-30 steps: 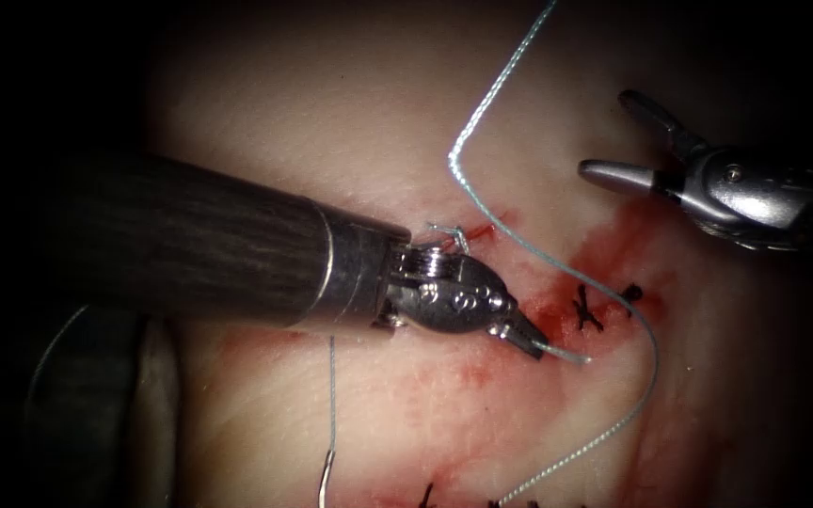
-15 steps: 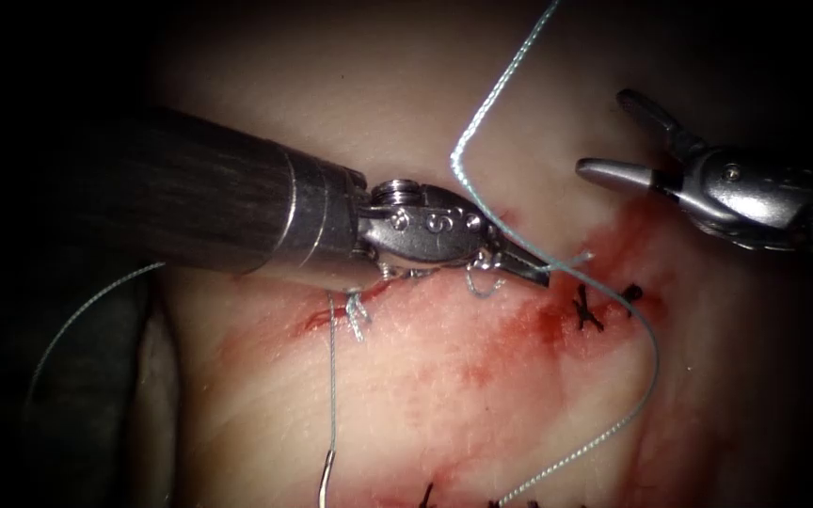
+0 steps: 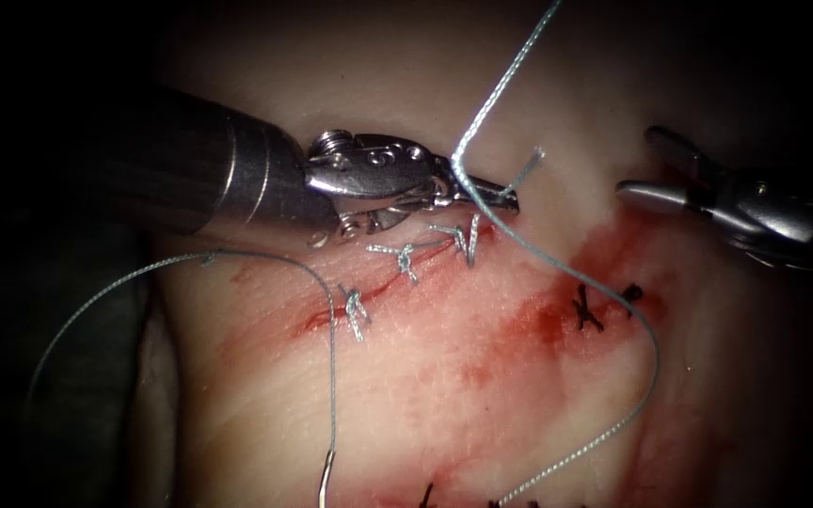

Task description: Wound Closure

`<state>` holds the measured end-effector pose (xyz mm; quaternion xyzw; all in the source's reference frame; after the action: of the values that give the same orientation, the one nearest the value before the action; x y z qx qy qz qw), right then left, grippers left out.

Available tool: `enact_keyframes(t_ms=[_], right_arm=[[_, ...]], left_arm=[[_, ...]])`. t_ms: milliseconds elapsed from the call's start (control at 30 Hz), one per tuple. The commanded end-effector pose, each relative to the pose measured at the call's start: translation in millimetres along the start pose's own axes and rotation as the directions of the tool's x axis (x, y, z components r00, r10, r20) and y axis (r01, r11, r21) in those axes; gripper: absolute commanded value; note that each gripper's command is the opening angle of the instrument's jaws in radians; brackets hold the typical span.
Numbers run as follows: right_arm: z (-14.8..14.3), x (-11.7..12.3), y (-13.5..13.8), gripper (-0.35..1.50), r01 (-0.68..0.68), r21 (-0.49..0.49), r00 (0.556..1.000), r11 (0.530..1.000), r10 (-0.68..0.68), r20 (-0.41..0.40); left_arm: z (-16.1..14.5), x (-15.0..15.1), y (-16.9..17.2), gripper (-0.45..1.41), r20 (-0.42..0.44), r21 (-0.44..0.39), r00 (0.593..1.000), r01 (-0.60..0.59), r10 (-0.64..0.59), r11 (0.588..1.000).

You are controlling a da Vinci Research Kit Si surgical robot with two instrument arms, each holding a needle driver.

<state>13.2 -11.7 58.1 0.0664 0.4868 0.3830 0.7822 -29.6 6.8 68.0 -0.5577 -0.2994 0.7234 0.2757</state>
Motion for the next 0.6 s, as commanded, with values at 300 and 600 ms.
enact_keyframes(t_ms=[300, 600], right_arm=[[3.4, -1.5, -3.9, 1.11, -0.035, 0.112, 0.999, 0.993, 0.039, -0.034], [5.0, 0.1, -6.5, 1.06, -0.065, 0.142, 0.995, 0.988, 0.075, -0.066]], left_arm=[[0.1, 2.4, 0.3, -0.45, -0.023, -0.014, 0.996, -0.090, 0.090, 0.996], [-0.1, 3.0, 0.4, -0.45, -0.023, -0.015, 0.993, -0.119, 0.119, 0.993]])
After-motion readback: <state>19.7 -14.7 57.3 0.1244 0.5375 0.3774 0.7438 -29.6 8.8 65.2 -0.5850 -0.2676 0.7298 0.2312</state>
